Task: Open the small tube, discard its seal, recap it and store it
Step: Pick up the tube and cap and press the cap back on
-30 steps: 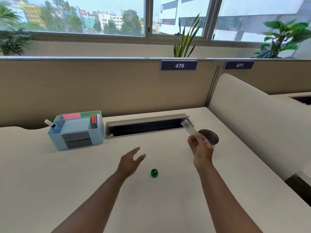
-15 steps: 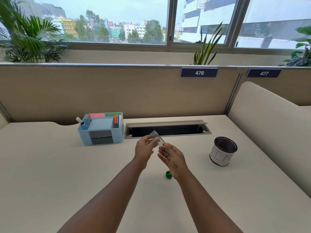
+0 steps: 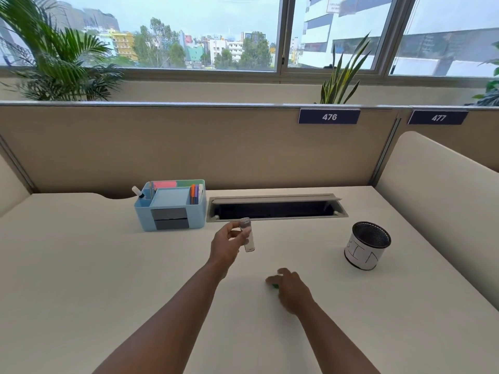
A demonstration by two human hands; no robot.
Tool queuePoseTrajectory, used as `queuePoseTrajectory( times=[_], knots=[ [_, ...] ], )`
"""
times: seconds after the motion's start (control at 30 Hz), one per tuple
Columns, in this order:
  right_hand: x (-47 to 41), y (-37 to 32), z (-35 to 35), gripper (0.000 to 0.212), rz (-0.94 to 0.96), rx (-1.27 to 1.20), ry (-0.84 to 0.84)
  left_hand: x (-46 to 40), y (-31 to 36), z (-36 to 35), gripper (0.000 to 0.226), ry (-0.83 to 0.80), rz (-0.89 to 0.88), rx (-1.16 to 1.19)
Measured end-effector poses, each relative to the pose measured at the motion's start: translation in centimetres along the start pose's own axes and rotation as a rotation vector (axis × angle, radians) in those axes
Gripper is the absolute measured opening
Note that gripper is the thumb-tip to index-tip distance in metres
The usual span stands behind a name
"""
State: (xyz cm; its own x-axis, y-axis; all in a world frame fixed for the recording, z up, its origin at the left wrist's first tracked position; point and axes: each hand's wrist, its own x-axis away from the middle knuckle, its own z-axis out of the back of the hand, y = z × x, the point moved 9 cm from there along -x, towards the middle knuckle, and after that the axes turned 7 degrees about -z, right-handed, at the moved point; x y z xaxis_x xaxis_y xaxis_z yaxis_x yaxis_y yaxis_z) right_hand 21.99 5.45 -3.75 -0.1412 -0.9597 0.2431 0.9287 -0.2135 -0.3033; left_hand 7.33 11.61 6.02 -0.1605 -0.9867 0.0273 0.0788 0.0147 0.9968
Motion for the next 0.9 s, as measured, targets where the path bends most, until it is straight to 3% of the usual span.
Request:
queuePoseTrajectory(
  times=[0.1,0.23,0.37,0.47,0.6,0.9],
  knots=[
    [0.2,0.2,0.0,0.039,-0.025,-0.005,0.063,0.2,-0.4,-0.1,0.011,-0.02,-0.004,-0.008],
    [0.2,0.5,2.2,0.032,-0.064,-0.227,0.196,0.3,-0.9,-0.2,0.024,-0.077,0.004,-0.032],
    [0.8,0.4,6.7,0.022,-0.129,-0.788,0.358,0.4,-1.1,-0.9,0.021,-0.15,0.014,-0.05],
    [1.0,-0.6,9.3,0.021,-0.123,-1.208,0.336,0.8,-1.1,-2.0,0.013,-0.24,0.043,-0.056],
    [1.0,-2.2,12.0,0.021,-0.044,-1.524,0.275,1.4,-0.6,-3.3,0.013,-0.347,0.071,-0.053],
    [1.6,-3.6,12.9,0.018,0.017,-1.589,0.235,1.9,1.6,-4.2,0.012,-0.415,0.004,0.006]
  ],
)
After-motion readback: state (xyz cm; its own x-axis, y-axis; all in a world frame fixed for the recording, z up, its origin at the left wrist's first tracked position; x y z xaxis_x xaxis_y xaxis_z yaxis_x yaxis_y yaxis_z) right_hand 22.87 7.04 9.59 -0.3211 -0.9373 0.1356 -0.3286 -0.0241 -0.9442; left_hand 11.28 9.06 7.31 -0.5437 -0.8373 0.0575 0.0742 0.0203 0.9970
